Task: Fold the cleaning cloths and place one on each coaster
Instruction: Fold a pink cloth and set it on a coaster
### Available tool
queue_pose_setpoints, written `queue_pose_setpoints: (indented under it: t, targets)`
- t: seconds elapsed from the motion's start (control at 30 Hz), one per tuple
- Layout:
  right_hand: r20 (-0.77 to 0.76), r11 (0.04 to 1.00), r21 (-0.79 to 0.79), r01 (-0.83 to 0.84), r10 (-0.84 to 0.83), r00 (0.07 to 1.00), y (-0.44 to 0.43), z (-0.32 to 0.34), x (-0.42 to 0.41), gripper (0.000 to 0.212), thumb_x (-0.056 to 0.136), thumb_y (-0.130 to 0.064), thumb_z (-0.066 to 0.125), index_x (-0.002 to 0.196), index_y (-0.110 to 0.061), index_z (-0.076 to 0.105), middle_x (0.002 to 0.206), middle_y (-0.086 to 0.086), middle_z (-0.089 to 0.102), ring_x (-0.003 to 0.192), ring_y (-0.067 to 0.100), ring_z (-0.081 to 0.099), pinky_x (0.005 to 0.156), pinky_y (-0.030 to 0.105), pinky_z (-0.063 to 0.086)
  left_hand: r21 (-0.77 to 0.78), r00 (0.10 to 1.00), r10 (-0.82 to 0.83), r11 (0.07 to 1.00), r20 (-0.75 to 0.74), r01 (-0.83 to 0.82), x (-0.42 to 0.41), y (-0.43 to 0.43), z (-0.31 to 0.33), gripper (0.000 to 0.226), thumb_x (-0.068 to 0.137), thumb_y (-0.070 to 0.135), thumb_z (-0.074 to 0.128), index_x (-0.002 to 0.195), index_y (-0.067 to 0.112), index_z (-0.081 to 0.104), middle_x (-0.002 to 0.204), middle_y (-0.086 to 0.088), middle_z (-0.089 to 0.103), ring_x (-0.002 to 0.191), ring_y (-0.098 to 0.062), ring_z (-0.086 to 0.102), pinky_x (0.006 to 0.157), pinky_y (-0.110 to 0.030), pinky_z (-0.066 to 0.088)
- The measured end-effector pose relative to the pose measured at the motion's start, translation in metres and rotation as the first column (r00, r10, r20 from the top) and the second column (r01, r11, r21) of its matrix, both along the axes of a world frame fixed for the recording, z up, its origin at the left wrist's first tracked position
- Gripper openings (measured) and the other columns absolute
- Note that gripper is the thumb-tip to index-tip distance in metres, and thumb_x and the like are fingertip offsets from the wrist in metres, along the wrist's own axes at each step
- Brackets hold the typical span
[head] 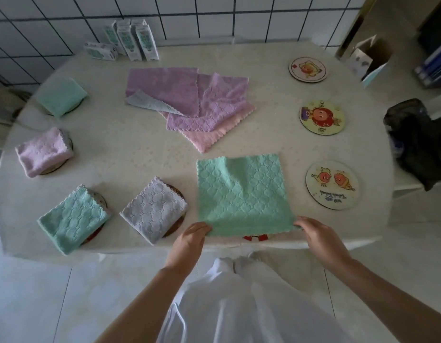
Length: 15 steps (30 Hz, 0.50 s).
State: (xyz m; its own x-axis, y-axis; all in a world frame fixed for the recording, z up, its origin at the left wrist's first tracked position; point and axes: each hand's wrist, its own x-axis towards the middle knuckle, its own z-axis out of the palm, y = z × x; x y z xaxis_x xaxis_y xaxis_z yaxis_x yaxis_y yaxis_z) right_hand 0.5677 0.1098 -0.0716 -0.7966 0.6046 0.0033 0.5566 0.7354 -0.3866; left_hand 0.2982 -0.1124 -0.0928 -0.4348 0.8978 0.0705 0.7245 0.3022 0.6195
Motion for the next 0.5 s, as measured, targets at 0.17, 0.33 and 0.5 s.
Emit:
queue_pose_setpoints:
  t: [0.17, 0.33, 0.5]
  targets:
    - [0.024, 0.996, 0.018, 0.085, -0.085, 0.996, -0.003, -0.001, 0.013, 0.038, 0.063, 0.009, 0.077, 0.092, -0.014, 0.071, 0.080, 0.001, 0.073, 0.065, 0.022, 0.068, 0.058, 0.030, 0.053, -0.046, 0.995, 0.083, 0.996, 0.057, -0.080, 0.010, -0.008, 0.006, 0.030, 0.072, -0.010, 0.072, 0.092, 0.011, 0.075, 0.089, 0.000, 0.074, 0.083, -0.013, 0.068, 0.081, -0.021, 0.049]
    - [-0.121, 0.980, -0.106, 0.171, -0.183, 0.976, 0.019, 0.014, -0.013, 0.020, 0.073, -0.002, 0.076, 0.091, -0.009, 0.071, 0.076, 0.002, 0.068, 0.065, 0.017, 0.063, 0.059, 0.024, 0.049, -0.116, 0.901, 0.375, 0.927, 0.220, -0.358, -0.005, 0.014, 0.028, 0.012, 0.078, 0.008, 0.075, 0.086, 0.017, 0.075, 0.076, 0.009, 0.070, 0.067, -0.003, 0.063, 0.062, -0.012, 0.048]
    - [-0.192, 0.895, -0.338, 0.292, -0.369, 0.909, 0.057, 0.018, -0.055, 0.006, 0.088, -0.014, 0.064, 0.090, -0.009, 0.066, 0.070, -0.004, 0.062, 0.054, 0.011, 0.053, 0.046, 0.017, 0.040, -0.210, 0.776, 0.521, 0.854, 0.356, -0.477, -0.032, 0.058, 0.040, 0.029, 0.082, 0.011, 0.069, 0.060, 0.025, 0.057, 0.051, 0.003, 0.054, 0.046, -0.012, 0.042, 0.042, -0.017, 0.032]
